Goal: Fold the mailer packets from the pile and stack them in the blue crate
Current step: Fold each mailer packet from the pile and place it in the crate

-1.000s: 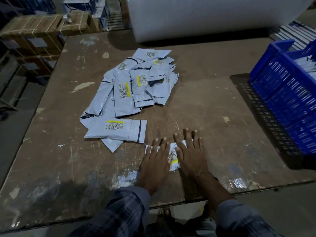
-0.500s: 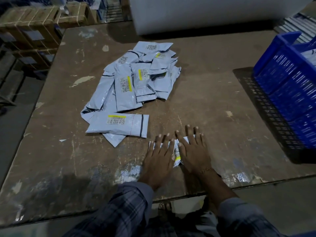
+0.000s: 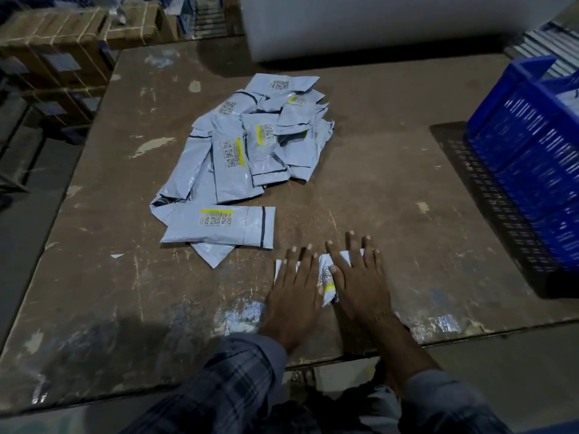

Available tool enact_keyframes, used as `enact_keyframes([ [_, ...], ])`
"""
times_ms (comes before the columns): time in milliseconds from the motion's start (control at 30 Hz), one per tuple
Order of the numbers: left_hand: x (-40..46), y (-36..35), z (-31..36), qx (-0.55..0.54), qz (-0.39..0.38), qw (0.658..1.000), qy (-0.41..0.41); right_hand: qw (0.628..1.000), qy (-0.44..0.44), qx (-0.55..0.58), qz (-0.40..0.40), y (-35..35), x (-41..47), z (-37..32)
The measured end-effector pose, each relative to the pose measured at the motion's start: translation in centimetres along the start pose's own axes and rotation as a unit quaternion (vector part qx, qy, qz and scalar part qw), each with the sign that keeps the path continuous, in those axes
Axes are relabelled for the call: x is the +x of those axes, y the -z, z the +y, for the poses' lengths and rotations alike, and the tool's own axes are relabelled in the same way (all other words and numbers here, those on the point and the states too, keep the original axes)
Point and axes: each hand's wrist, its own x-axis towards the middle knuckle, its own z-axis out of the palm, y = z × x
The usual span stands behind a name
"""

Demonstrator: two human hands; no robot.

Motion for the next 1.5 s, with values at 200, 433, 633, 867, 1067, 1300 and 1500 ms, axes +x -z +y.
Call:
enact_keyframes([
  [200,-0.2,0.4,-1.7,-0.024,0.002,1.000,0.015,1.000,0.009,-0.012,-0.003,0.4,-0.4,0.0],
  [433,0.7,0.5,-1.4,-0.016,0.006,1.000,0.026,1.000,0.003,-0.003,0.016,0.2,-3.5,-0.5],
  [633,-0.8,0.0,0.1,-0.042,-0.008,0.999,-0.009,1.000,0.024,-0.004,-0.020,0.2,-1.4,0.4],
  [867,1.0,0.4,-2.7,0.003,-0.013,0.999,0.032,0.999,0.035,-0.007,-0.005,0.4,-4.8,-0.4],
  [1067,-0.7,0.2,-1.2,-0.019,-0.003,1.000,-0.010,0.998,-0.052,0.027,0.013,2.0,-1.0,-1.3],
  [1300,-0.5,1.3,0.1,-0.126,0.023,0.988,0.090,0.997,-0.072,-0.022,0.013,0.8,0.7,-1.9],
  [1500,3.2,0.5,-0.5,-0.068,0.038,0.989,0.124,0.997,-0.054,-0.048,0.018,0.5,-0.3,-1.8],
])
